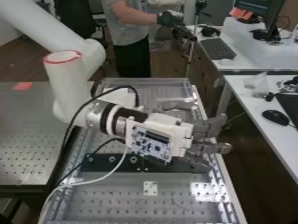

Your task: Grab the chopstick and place it in the clear container

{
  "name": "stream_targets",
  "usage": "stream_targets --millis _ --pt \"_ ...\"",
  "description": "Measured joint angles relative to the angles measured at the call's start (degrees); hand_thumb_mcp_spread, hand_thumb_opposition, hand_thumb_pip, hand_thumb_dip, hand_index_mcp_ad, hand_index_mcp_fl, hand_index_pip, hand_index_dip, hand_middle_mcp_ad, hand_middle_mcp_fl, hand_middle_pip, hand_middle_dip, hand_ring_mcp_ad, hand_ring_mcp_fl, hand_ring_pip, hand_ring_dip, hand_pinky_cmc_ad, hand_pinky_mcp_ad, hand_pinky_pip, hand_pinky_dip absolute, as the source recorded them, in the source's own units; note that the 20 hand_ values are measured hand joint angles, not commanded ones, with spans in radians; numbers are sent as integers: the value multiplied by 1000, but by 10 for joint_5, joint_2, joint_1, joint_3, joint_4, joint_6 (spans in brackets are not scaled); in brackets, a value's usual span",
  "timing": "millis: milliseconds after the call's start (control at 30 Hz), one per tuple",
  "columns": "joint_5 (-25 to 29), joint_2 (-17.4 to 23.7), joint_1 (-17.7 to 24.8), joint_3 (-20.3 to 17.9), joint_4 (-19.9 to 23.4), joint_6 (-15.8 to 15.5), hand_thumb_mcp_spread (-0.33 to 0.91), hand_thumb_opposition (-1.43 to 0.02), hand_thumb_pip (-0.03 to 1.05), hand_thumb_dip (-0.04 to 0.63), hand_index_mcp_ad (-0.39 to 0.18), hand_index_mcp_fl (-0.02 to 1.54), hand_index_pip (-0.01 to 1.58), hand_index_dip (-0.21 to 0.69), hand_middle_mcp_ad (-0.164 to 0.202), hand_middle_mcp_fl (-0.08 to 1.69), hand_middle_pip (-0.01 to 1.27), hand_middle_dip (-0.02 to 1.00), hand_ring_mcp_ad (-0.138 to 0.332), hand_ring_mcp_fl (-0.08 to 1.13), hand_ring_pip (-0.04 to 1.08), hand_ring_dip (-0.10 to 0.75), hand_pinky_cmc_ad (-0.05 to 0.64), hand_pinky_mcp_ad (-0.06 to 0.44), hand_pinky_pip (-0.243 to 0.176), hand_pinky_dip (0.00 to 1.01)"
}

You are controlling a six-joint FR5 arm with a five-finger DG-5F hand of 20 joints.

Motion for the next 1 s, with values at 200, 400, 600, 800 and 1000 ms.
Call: stream_targets --millis 200,400,600,800,1000 --pt "0 -9 1 2 6 8 368 -799 782 354 -10 459 456 215 16 658 106 635 23 227 87 211 162 265 -75 122" --pt "-1 -21 5 4 3 8 380 -799 777 354 -28 504 503 215 16 660 110 635 23 227 89 215 168 265 -79 120" --pt "0 -31 6 9 -8 0 400 -799 757 356 -37 506 562 213 19 658 110 635 23 227 91 218 173 265 -63 122" --pt "1 -42 6 15 -19 2 412 -798 757 356 -37 522 571 197 19 660 110 637 23 227 87 250 175 265 -51 122" --pt "7 -48 5 19 -23 1 415 -799 738 356 -37 538 559 197 16 661 110 637 24 246 87 253 171 267 -49 126"
